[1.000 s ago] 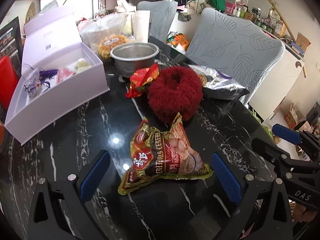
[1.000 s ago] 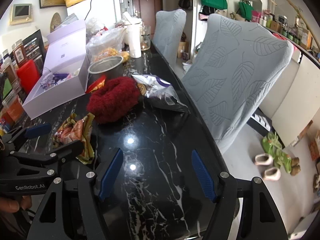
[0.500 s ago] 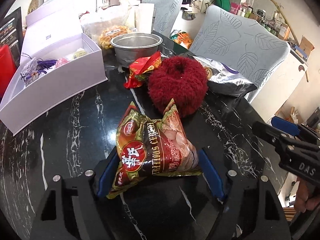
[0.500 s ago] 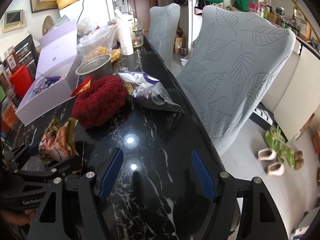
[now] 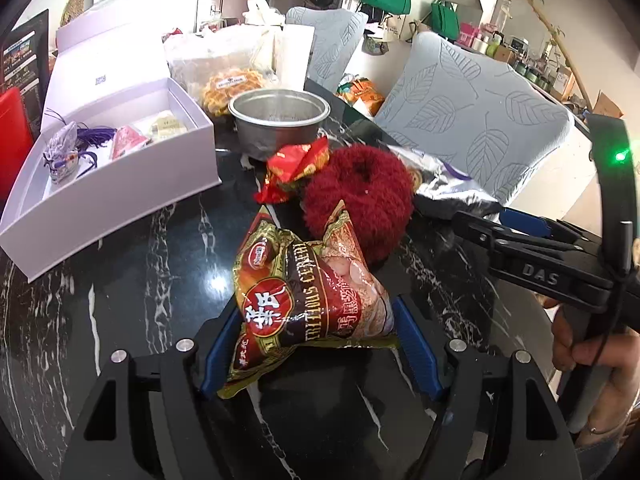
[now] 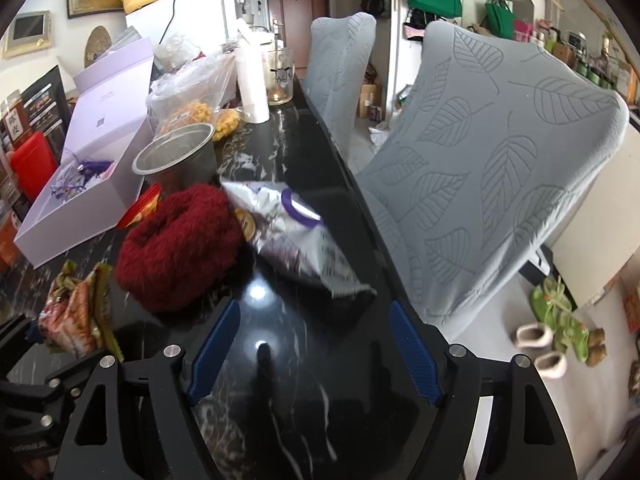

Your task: Organize soft objects

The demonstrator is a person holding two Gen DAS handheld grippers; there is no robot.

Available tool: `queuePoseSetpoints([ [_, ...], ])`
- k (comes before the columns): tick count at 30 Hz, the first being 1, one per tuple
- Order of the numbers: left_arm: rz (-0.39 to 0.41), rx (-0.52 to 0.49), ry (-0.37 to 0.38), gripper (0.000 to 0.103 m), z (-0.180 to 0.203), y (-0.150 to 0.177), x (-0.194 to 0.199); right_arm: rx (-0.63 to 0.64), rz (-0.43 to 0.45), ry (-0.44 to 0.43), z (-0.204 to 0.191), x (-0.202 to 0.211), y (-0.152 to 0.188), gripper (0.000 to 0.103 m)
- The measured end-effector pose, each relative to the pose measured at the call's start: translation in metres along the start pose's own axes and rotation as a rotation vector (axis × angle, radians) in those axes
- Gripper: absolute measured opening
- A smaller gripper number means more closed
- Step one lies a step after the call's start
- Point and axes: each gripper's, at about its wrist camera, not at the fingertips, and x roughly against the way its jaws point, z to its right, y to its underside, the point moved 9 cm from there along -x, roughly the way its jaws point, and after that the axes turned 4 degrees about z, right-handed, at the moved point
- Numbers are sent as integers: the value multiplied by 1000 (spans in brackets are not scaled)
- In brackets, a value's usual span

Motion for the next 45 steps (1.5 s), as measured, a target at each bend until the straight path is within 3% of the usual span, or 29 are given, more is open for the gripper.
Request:
queuePoseSetpoints([
  [9,24,-10,20,73,8,-16,-2,111,-17,36,-3,-33,-25,80],
  [15,26,-13,19,73,9,-22,-4,162,-56,-25,-13,-53,-30,80],
  [22,26,-6,12,73,5,-21,-1,167,-89,-66,-16,-61,-25,34],
  [23,27,-5,11,73,4,-21,-1,167,-89,-65,-17,-60,-24,32],
  [32,50,1,13,73,0,-21,13,113,-56,-45,-12,-47,-21,31],
  [45,87,32,-2,73,-19,-16,42,76,-3,-15,-22,5,-12,31],
])
